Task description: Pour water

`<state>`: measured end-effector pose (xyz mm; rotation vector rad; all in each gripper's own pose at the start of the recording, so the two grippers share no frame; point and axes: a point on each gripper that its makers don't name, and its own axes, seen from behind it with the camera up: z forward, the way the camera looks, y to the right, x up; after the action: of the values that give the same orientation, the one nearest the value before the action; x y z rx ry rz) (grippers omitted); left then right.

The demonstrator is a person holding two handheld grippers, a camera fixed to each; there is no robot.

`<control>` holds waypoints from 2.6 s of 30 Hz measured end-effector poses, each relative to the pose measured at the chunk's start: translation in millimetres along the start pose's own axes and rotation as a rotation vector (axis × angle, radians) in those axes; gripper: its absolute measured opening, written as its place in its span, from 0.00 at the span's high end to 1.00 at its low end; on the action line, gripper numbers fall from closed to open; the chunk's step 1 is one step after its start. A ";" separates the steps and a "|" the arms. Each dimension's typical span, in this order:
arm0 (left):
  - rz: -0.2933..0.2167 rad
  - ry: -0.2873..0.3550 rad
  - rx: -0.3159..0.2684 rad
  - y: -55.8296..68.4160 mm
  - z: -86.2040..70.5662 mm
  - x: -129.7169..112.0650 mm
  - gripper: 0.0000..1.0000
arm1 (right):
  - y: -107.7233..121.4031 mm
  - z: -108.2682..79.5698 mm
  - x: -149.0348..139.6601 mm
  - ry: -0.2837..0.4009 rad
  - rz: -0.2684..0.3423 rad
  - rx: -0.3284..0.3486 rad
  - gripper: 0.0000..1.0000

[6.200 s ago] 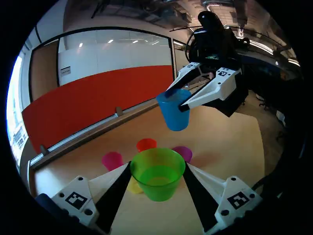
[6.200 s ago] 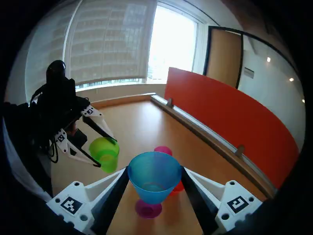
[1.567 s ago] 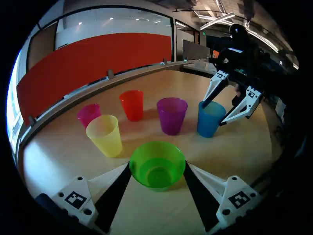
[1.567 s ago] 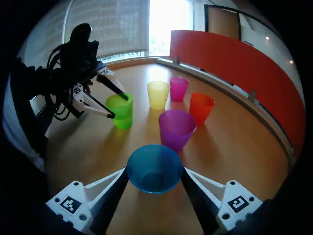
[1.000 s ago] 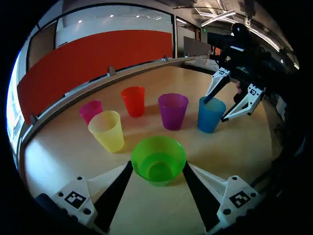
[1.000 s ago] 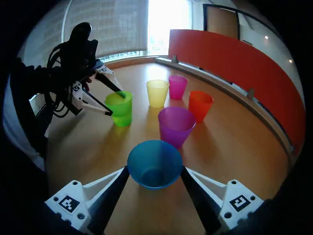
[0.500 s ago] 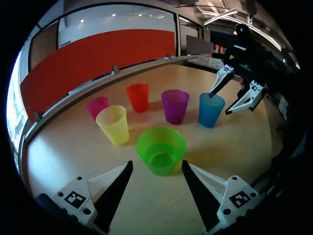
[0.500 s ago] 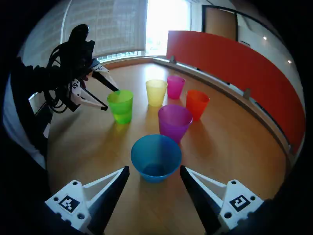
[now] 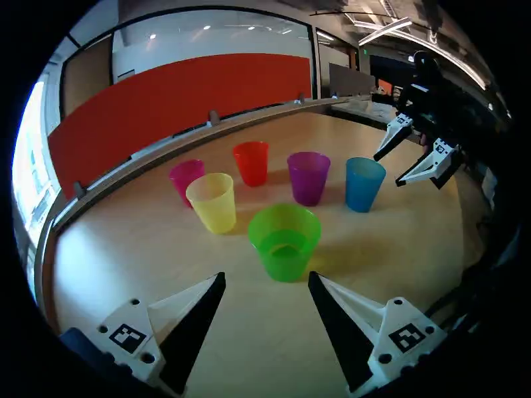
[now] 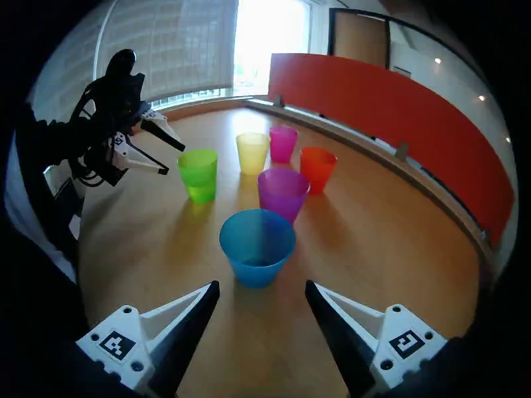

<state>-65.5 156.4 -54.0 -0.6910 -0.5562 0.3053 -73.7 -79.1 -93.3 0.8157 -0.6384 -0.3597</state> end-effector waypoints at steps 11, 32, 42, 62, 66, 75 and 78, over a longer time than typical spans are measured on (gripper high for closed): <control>-0.039 0.040 0.069 -14.6 -22.1 -1.0 0.08 | 4.1 -14.3 3.7 0.018 0.027 -0.050 0.00; -0.153 0.190 0.229 -79.8 -62.5 19.0 0.07 | 62.2 -51.7 0.9 0.102 0.225 -0.285 0.00; -0.197 0.252 0.310 -104.0 -76.2 25.2 0.07 | 100.4 -74.4 8.2 0.199 0.288 -0.438 0.00; -0.291 0.396 0.444 -132.1 -103.6 31.4 0.08 | 134.4 -98.0 37.1 0.390 0.306 -0.643 0.00; -0.297 0.436 0.463 -136.0 -110.5 36.1 0.07 | 137.8 -99.8 42.3 0.421 0.310 -0.674 0.00; -0.287 0.502 0.489 -141.4 -122.1 46.3 0.07 | 142.5 -106.9 59.0 0.501 0.301 -0.755 0.00; -0.287 0.525 0.503 -144.0 -126.3 50.1 0.07 | 142.2 -107.7 63.9 0.520 0.292 -0.765 0.00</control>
<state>60.1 7.5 -18.3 -0.1787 -0.0604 -0.0161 52.7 38.4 -15.3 0.0583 -0.0937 -0.0922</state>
